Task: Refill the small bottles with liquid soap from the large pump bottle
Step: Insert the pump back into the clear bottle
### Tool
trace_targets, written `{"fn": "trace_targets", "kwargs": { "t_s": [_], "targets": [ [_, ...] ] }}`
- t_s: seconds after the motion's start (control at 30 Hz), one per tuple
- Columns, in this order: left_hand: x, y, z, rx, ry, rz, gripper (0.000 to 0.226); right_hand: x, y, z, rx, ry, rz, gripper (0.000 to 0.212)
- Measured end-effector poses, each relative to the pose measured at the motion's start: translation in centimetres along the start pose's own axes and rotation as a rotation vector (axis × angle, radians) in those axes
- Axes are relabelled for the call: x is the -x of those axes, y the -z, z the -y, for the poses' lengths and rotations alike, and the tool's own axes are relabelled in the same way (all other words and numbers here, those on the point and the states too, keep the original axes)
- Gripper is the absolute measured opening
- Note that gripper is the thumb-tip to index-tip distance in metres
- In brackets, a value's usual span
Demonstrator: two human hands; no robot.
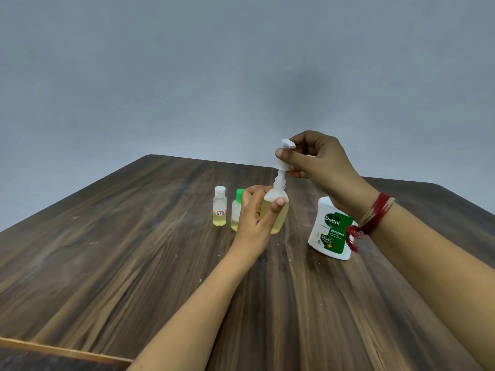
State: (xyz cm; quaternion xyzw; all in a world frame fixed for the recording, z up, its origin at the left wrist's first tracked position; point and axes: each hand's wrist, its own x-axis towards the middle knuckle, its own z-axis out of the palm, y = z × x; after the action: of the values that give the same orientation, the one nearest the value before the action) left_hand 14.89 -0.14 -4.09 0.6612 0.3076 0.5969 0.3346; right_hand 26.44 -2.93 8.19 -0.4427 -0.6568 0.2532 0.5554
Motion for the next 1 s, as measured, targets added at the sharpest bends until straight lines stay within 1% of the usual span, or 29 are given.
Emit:
{"fn": "trace_targets", "kwargs": {
  "t_s": [0.23,0.37,0.4,0.5,0.67,0.8,0.9,1.0],
  "targets": [
    [0.04,0.04,0.01,-0.008,0.001,0.008,0.049,-0.18,0.18,0.4,0.008,0.012,-0.007,0.019],
    [0.05,0.05,0.01,-0.006,0.016,0.019,0.036,-0.22,0.29,0.66,-0.005,0.013,-0.022,0.017],
    [0.03,0.06,0.03,-0.006,0.014,0.02,0.036,-0.22,0.3,0.67,-0.012,0.009,-0.022,0.017],
    [0.0,0.06,0.06,-0.01,0.001,0.01,0.047,-0.17,0.26,0.61,-0.022,-0.01,-0.015,0.019],
    [-0.03,0.0,0.07,-0.015,-0.002,-0.001,0.058,0.04,0.1,0.34,-0.021,-0.032,0.03,0.023],
    [-0.02,0.01,0.0,-0.011,0.005,0.004,0.056,0.11,0.05,0.24,-0.001,-0.026,0.034,0.024],
    [0.0,-0.02,-0.02,-0.02,0.001,0.0,0.061,0.18,-0.03,0.17,-0.002,-0.018,0.028,0.023],
    [-0.03,-0.02,0.01,-0.01,0.006,0.003,0.052,0.24,-0.09,0.0,0.01,-0.014,0.018,0.024]
  ]
}}
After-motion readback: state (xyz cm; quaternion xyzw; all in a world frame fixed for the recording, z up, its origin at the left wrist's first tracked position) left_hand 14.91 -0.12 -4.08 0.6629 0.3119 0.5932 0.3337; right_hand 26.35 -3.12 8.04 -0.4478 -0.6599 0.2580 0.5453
